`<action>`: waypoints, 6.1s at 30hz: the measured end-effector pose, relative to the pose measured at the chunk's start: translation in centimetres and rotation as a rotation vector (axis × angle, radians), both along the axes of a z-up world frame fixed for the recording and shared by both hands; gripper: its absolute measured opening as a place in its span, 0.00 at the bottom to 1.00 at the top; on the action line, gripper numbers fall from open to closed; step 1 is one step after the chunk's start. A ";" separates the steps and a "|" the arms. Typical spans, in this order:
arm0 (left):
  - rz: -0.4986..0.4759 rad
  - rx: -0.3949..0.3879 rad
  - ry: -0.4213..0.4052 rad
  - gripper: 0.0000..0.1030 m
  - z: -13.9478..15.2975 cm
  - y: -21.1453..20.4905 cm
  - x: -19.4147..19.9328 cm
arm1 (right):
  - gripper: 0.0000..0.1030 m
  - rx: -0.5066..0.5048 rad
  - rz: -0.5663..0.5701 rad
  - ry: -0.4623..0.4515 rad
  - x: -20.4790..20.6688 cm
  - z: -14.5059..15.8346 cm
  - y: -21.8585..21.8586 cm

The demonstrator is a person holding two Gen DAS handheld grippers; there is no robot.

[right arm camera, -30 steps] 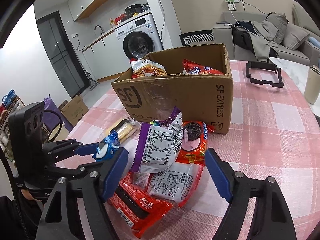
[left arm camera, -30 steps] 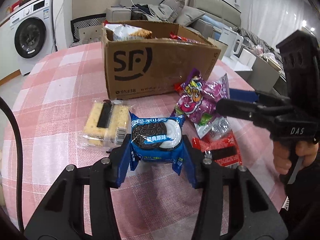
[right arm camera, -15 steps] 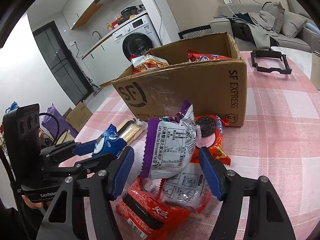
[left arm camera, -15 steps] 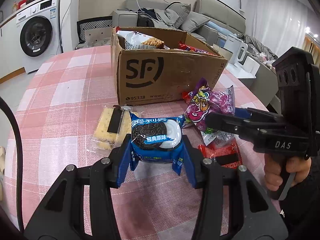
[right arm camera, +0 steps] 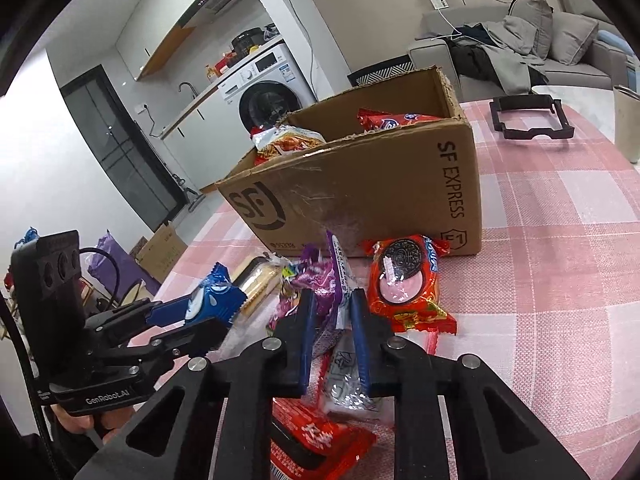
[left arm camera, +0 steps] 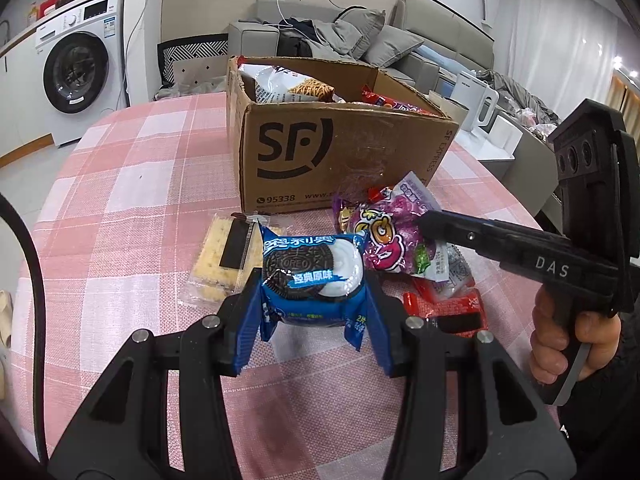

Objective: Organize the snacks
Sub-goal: 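Grasp the purple candy bag with the right tool while the left tool holds the Oreo pack, then lift and carry both held packs over the cardboard box, then open both tools to drop the packs into the box, then move both tools back to the snacks left on the table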

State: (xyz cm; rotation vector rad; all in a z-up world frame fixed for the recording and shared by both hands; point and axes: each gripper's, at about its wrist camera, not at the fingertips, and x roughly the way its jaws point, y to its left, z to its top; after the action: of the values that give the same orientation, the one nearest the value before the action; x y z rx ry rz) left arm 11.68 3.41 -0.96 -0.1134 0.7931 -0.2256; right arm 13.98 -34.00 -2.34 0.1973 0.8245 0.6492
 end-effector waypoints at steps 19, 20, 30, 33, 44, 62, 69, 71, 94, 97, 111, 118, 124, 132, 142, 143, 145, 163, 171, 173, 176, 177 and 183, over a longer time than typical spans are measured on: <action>0.041 0.002 -0.013 0.43 0.6 1.4 -0.2 | 0.45 -0.021 0.044 0.052 1.2 -0.2 1.2; 0.044 0.000 -0.013 0.43 0.7 1.4 -0.2 | 0.46 -0.029 0.046 0.062 1.5 -0.3 1.5; 0.068 -0.023 -0.020 0.43 1.2 2.3 -0.4 | 0.41 -0.060 0.054 0.104 2.6 -1.1 3.3; 0.074 -0.025 -0.029 0.43 1.6 2.4 -0.5 | 0.35 -0.040 0.063 0.095 2.1 -0.7 3.1; 0.091 -0.025 -0.084 0.43 3.8 2.0 -1.6 | 0.35 0.053 0.037 0.003 -0.5 3.0 -0.1; 0.110 -0.026 -0.188 0.43 9.1 1.0 -0.9 | 0.35 0.105 -0.064 -0.170 -1.2 10.1 -3.4; 0.121 -0.033 -0.212 0.43 10.8 0.6 0.6 | 0.35 0.111 -0.096 -0.207 0.1 11.9 -4.0; 0.122 -0.026 -0.220 0.43 11.2 0.4 1.0 | 0.35 0.116 -0.108 -0.215 0.6 12.3 -4.3; 0.098 0.007 -0.269 0.43 13.9 -3.4 8.9 | 0.35 0.124 -0.184 -0.272 5.3 14.1 -4.1; 0.100 0.009 -0.264 0.43 13.4 -3.6 10.3 | 0.35 0.120 -0.194 -0.267 6.0 13.8 -4.0; 0.117 0.027 -0.217 0.43 9.6 -3.3 15.5 | 0.35 0.071 -0.214 -0.237 9.2 11.1 -1.9; 0.120 0.042 -0.209 0.43 8.2 -3.2 16.9 | 0.35 0.052 -0.190 -0.214 10.2 9.7 -0.6; 0.115 0.055 -0.213 0.43 7.4 -3.5 17.7 | 0.35 0.030 -0.182 -0.202 11.0 8.8 0.0; 0.109 0.072 -0.213 0.43 6.2 -3.5 18.3 | 0.35 0.011 -0.181 -0.165 12.3 7.5 0.6; 0.101 0.100 -0.171 0.44 4.5 -3.7 19.6 | 0.35 -0.050 -0.184 -0.137 13.6 6.0 1.2; 0.098 0.107 -0.167 0.44 4.3 -3.8 19.7 | 0.35 -0.061 -0.184 -0.140 13.6 5.9 1.2; 0.097 0.120 -0.171 0.44 4.1 -3.8 19.8 | 0.35 -0.063 -0.180 -0.139 13.6 5.8 1.2; 0.080 0.057 -0.186 0.81 5.7 -2.2 15.3 | 0.82 -0.024 -0.137 -0.207 10.3 8.3 -0.7; 0.129 0.028 -0.237 1.00 7.3 -0.3 9.4 | 1.00 -0.004 -0.143 -0.223 6.9 9.4 -2.2; 0.143 0.028 -0.245 1.00 7.5 0.2 8.0 | 1.00 -0.022 -0.147 -0.231 6.1 9.5 -2.3; 0.161 0.029 -0.249 1.00 7.4 1.0 5.7 | 1.00 -0.056 -0.148 -0.234 4.7 9.3 -2.5; 0.163 0.028 -0.247 1.00 7.3 1.2 5.0 | 1.00 -0.057 -0.144 -0.234 4.2 9.2 -2.6; 0.181 0.034 -0.243 1.00 7.0 1.9 1.7 | 1.00 -0.047 -0.154 -0.237 1.1 8.4 -3.7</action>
State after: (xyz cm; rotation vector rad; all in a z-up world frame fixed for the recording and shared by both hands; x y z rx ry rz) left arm 13.37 5.28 5.99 -0.1224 0.5403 -0.0525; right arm 15.10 -37.67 6.08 0.1361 0.5892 0.4964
